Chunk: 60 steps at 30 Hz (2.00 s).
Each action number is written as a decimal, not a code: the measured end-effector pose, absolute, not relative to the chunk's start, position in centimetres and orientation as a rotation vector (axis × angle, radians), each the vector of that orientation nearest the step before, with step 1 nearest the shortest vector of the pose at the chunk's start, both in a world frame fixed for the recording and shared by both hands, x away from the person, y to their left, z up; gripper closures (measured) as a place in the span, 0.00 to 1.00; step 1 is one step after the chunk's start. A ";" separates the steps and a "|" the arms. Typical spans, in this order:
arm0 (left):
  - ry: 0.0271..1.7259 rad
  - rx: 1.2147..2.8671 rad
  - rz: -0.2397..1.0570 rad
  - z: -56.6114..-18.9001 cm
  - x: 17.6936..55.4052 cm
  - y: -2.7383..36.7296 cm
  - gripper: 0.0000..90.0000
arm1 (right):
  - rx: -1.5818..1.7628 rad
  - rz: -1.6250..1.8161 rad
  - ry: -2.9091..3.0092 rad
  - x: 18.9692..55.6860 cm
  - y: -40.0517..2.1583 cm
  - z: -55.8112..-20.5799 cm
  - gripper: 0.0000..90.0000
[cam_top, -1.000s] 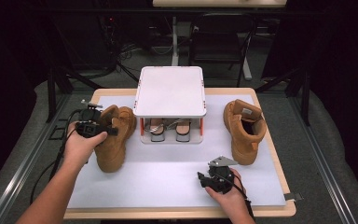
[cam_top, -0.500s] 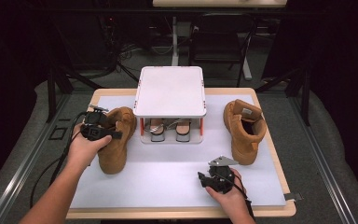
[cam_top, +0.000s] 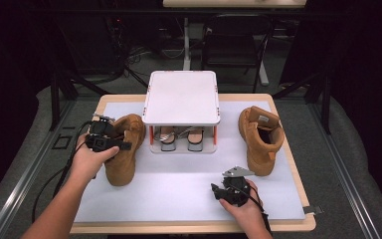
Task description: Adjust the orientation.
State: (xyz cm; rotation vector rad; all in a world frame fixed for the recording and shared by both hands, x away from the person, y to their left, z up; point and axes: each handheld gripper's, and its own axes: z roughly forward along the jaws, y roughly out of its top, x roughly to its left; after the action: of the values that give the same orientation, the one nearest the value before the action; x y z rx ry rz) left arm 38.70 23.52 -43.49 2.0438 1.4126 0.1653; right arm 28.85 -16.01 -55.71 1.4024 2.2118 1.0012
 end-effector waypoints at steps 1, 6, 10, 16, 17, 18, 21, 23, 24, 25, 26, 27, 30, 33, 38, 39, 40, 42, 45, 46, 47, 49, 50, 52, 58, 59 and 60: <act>1.409 2.045 0.173 -43.4 38.6 23.6 0.67 | 1.401 0.987 2.214 28.8 -16.1 -55.6 0.50; 1.395 2.030 0.174 -42.9 38.0 24.3 0.63 | 1.396 0.981 2.196 28.8 -16.2 -54.8 0.50; 1.385 2.024 0.172 -42.6 37.7 24.9 0.60 | 1.409 0.969 2.187 28.9 -16.5 -53.8 0.51; 1.371 2.017 0.241 -42.6 36.4 25.0 0.58 | 1.459 0.966 2.173 29.5 -17.2 -52.0 0.56; 1.365 2.013 0.256 -42.5 36.2 25.0 0.58 | 1.462 0.954 2.180 29.6 -17.4 -51.5 0.56; 1.363 2.007 0.267 -42.4 36.0 25.1 0.58 | 1.468 0.933 2.184 29.7 -17.4 -51.0 0.56; 1.365 1.987 0.299 -42.1 35.4 25.4 0.57 | 1.445 0.891 2.197 29.8 -17.8 -49.2 0.57; 1.356 1.980 0.296 -41.9 35.1 25.6 0.56 | 1.438 0.864 2.198 30.0 -18.1 -47.8 0.58; 1.353 1.974 0.296 -41.9 35.0 25.7 0.56 | 1.445 0.850 2.199 30.1 -18.2 -47.1 0.58; 1.348 1.976 0.285 -41.8 34.9 25.7 0.56 | 1.458 0.829 2.207 30.3 -18.5 -46.5 0.59; 1.350 1.974 0.278 -41.8 34.8 25.8 0.56 | 1.481 0.804 2.211 30.7 -18.8 -45.4 0.59; 1.349 1.975 0.284 -41.9 34.8 25.8 0.56 | 1.481 0.804 2.211 30.7 -18.8 -45.4 0.59; 1.347 1.961 0.264 -41.8 34.8 26.2 0.56 | 1.516 0.769 2.214 31.5 -19.4 -44.0 0.59; 1.349 1.938 0.269 -41.6 34.6 26.6 0.56 | 1.537 0.757 2.209 32.2 -19.9 -43.0 0.59; 1.353 1.937 0.260 -41.9 34.4 26.8 0.55 | 1.597 0.726 2.213 33.6 -20.9 -41.9 0.60; 1.358 1.935 0.259 -42.0 34.4 26.8 0.55 | 1.612 0.729 2.207 33.9 -21.2 -41.7 0.61; 1.361 1.935 0.259 -42.1 34.3 26.8 0.55 | 1.630 0.727 2.204 34.2 -21.4 -41.5 0.61; 1.357 1.937 0.258 -42.1 34.2 26.8 0.55 | 1.645 0.725 2.191 34.9 -21.8 -40.8 0.61; 1.354 1.931 0.258 -42.1 34.1 26.7 0.54 | 1.660 0.727 2.174 35.7 -22.2 -39.7 0.61; 1.354 1.933 0.257 -42.0 34.0 26.7 0.54 | 1.670 0.721 2.175 36.0 -22.3 -39.4 0.61; 1.356 1.933 0.259 -42.1 34.0 26.7 0.54 | 1.680 0.714 2.176 36.4 -22.5 -39.1 0.61; 1.356 1.932 0.257 -42.1 34.0 26.8 0.54 | 1.710 0.696 2.165 37.1 -22.8 -38.7 0.61; 1.355 1.930 0.260 -42.1 34.0 26.9 0.54 | 1.721 0.679 2.171 37.5 -23.0 -38.5 0.61; 1.359 1.925 0.258 -42.1 34.0 26.9 0.54 | 1.747 0.652 2.162 38.2 -23.3 -38.2 0.60; 1.358 1.925 0.259 -42.2 34.0 26.9 0.54 | 1.808 0.559 2.170 39.9 -23.8 -37.8 0.60; 1.358 1.926 0.257 -42.2 34.0 27.0 0.54 | 1.819 0.538 2.171 40.1 -23.8 -37.9 0.60; 1.358 1.925 0.258 -42.2 34.0 27.0 0.54 | 1.824 0.518 2.173 40.3 -23.8 -37.9 0.60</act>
State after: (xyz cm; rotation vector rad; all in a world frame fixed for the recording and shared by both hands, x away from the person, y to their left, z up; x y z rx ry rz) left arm 33.99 26.95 -42.21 1.9249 1.3582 0.2585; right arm 40.28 -23.82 -37.94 1.8236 2.1726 0.5178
